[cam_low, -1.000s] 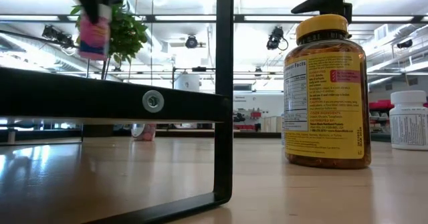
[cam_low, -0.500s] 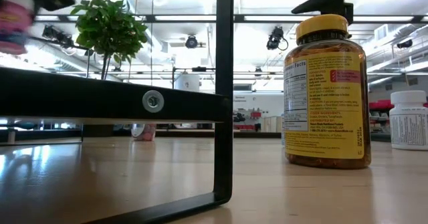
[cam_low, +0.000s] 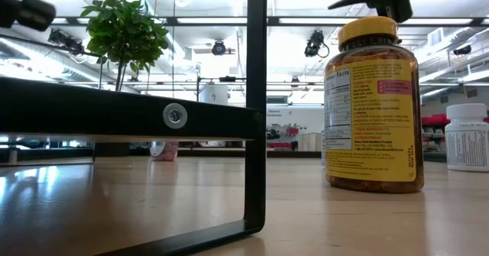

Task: Pick and place medicine bottles onto shelf by color
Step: Put the pink pill bottle on the shelf, then put the left white pill bottle on the shelf

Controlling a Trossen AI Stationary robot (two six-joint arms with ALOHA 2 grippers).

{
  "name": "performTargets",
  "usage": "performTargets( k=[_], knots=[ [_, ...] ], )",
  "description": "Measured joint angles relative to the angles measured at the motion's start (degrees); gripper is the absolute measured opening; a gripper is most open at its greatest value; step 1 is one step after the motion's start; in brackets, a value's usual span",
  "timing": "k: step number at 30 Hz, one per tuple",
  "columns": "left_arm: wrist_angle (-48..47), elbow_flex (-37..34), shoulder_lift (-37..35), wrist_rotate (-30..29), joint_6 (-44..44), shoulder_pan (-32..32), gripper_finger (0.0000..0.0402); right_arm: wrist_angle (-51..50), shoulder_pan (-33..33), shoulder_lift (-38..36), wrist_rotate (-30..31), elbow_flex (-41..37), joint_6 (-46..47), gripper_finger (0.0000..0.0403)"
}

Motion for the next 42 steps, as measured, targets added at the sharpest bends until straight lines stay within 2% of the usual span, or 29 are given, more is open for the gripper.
performTargets(
  k=[5,9,16,21,28,33,36,39,42],
  knots=[
    [1.2,-1.6,-2.2,-0.5,0.9,-0.6,0.0186,0.2,1.6,0.0,5.1,0.0,2.6,0.0261],
    [1.1,-1.6,-2.2,-0.5,0.9,-0.8,0.0203,0.2,1.9,0.0,8.0,0.0,2.5,0.0261],
    [1.3,-1.6,-2.1,-0.4,0.8,-0.8,0.0218,0.5,1.9,0.0,8.7,0.0,2.4,0.0261],
    [4.1,-1.6,-1.5,-0.2,-0.2,-0.8,0.0208,0.4,1.9,0.0,8.7,0.0,1.2,0.0261],
    [3.0,-1.2,1.1,-0.1,-1.2,-0.8,0.0193,0.4,1.9,0.0,8.5,0.0,-0.6,0.0261],
    [-0.9,5.3,2.8,-0.4,-2.1,-0.7,0.0203,0.4,1.9,0.0,6.8,0.0,-0.9,0.0261],
    [-2.0,10.2,3.5,-2.6,-2.1,-0.7,0.0213,0.4,1.9,0.0,6.1,0.0,-1.4,0.0261],
    [-1.3,14.7,4.5,-7.0,-2.0,0.3,0.0219,0.5,1.9,0.0,5.4,0.0,-2.4,0.0261],
    [-0.9,18.6,6.2,-14.5,-2.0,3.3,0.0218,0.6,1.9,0.0,5.4,0.0,-3.3,0.0261]
  ],
)
